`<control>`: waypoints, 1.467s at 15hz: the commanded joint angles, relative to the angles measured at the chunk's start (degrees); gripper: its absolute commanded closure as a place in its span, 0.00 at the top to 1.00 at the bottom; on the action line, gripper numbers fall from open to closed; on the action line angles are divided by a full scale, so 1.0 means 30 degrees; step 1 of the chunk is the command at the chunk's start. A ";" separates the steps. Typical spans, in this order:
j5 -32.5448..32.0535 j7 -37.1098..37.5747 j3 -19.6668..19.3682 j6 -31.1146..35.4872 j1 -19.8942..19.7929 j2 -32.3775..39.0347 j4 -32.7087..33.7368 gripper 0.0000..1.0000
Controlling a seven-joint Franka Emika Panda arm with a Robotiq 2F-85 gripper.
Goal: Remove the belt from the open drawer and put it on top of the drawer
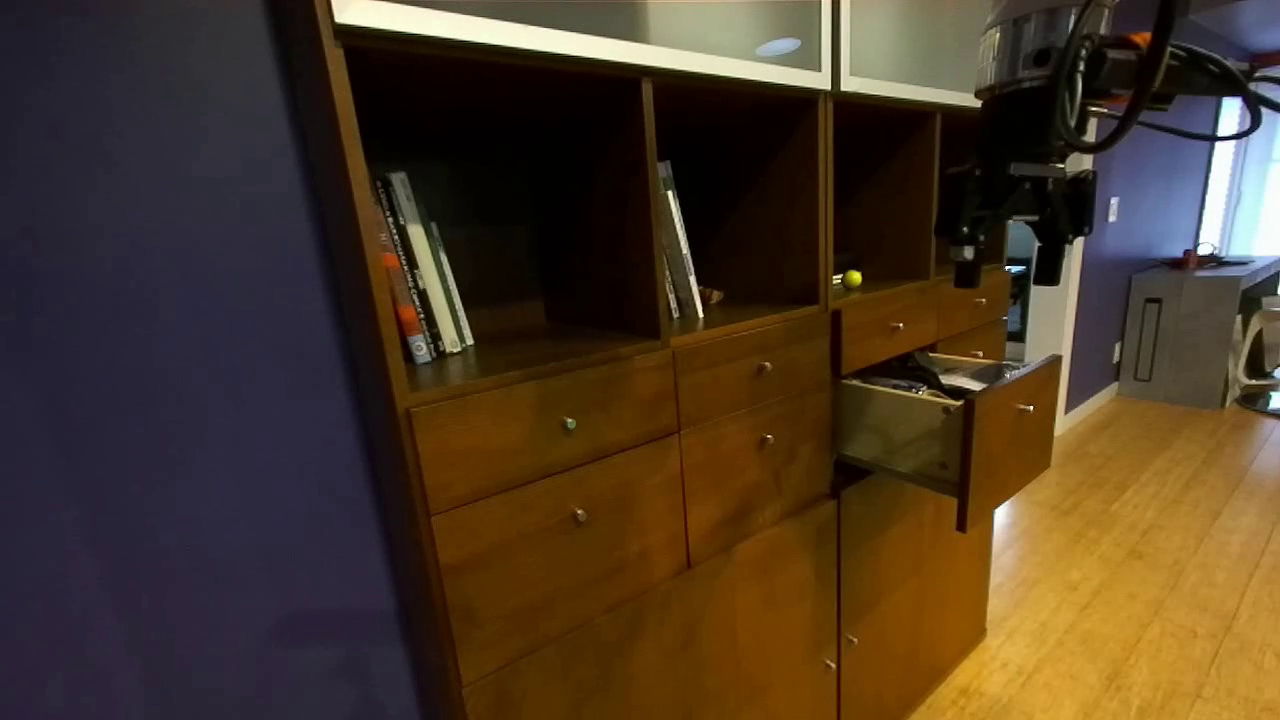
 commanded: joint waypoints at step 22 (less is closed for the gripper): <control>0.0295 0.4637 -0.4382 1.1120 -0.6010 0.6725 -0.1430 1.00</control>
